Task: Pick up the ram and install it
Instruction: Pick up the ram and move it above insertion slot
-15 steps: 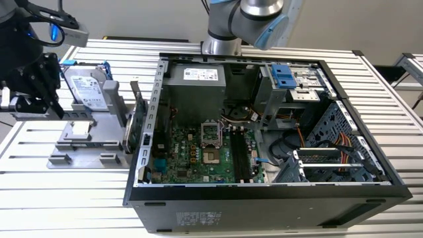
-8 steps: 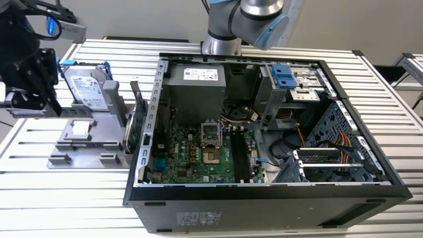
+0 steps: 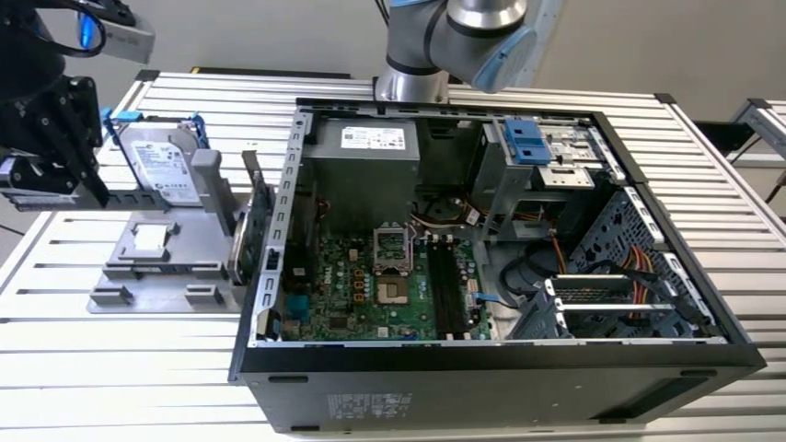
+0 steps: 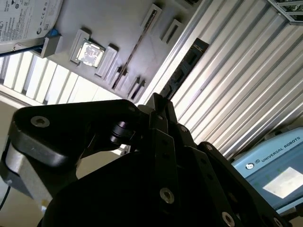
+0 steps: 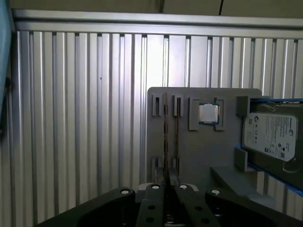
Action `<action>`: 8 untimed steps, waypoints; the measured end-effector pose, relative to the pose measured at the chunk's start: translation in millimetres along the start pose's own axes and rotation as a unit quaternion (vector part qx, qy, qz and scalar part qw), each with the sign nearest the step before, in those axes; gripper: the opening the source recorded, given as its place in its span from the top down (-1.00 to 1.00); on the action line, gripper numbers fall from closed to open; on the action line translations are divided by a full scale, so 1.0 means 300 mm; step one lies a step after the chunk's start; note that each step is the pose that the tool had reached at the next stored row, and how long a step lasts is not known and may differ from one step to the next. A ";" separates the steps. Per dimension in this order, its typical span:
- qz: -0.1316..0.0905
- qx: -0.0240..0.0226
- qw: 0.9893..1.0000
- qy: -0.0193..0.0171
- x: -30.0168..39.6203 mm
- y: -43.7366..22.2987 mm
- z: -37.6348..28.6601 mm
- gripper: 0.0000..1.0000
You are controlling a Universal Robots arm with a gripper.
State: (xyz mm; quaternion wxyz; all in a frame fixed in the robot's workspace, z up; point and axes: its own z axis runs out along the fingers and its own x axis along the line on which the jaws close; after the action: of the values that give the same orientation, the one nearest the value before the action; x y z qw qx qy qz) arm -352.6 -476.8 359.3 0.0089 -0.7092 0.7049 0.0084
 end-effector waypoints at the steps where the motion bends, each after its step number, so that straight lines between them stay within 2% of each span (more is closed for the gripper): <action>1: 0.000 0.000 1.000 0.000 0.000 0.000 -0.005 1.00; 8: 0.000 0.000 1.000 0.000 -0.001 0.000 -0.032 1.00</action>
State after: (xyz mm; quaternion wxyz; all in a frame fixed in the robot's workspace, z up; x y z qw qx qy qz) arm -352.6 -476.8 368.9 0.0089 -0.7092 0.7049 0.0084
